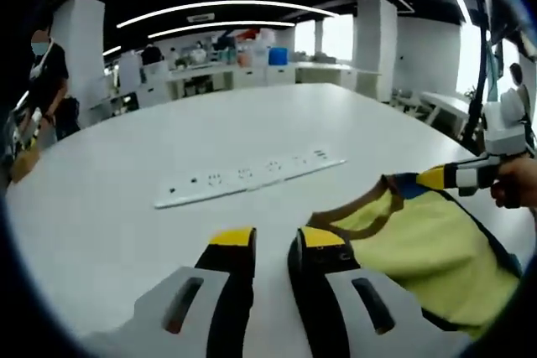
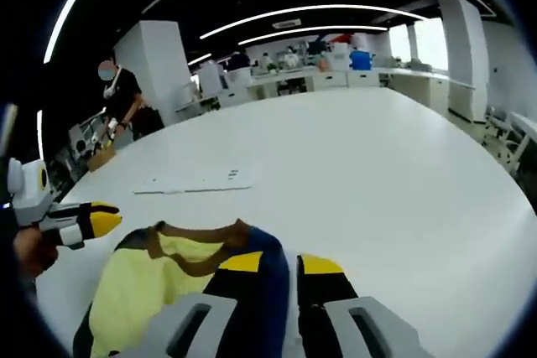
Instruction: Fold the garment on the visible template until the final outline fits inside the template.
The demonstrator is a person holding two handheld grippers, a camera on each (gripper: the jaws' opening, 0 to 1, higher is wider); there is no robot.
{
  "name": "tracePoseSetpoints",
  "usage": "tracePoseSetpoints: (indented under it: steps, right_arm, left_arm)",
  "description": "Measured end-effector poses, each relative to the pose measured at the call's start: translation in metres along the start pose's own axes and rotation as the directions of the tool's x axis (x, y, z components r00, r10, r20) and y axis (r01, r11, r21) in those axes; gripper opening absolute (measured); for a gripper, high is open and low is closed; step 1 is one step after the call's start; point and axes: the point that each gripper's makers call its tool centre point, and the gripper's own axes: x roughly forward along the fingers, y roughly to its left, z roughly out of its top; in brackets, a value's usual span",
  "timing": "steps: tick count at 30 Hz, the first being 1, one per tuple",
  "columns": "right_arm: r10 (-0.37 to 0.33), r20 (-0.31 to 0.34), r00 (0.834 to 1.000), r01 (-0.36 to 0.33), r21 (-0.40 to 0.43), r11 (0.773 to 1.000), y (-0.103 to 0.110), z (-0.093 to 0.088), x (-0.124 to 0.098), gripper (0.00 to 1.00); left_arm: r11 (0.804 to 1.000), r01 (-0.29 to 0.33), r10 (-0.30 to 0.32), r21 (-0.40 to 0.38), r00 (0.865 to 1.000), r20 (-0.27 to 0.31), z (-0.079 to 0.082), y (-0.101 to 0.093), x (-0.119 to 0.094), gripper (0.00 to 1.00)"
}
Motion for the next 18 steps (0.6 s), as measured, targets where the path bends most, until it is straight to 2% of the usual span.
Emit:
tracePoseSetpoints:
  steps: [4, 9, 13, 18]
  right_arm:
    - [0.066, 0.023, 0.998, -0.065, -0.039, 0.997, 0.014, 0.010, -0.010, 0.38]
    - [0.179, 0.005, 0.984, -0.178, -0.071, 0.982, 0.039, 0.013, -0.030, 0.61]
    - [0.260, -0.011, 0.966, -0.260, -0.100, 0.961, 0.060, 0.013, -0.046, 0.73]
    - [0.323, -0.029, 0.946, -0.324, -0.142, 0.935, 0.078, 0.008, -0.066, 0.84]
  left_arm:
    - [1.000, 0.013, -0.013, 0.025, 1.000, -0.001, -0.001, 0.003, -0.010, 0.30]
    - [0.997, 0.073, -0.072, 0.039, 0.997, -0.013, -0.007, 0.000, -0.026, 0.50]
    - [0.995, 0.093, -0.094, 0.041, 0.996, 0.007, -0.006, 0.000, -0.043, 0.61]
    - [0.991, 0.128, -0.129, 0.043, 0.992, 0.010, -0.010, -0.004, -0.067, 0.72]
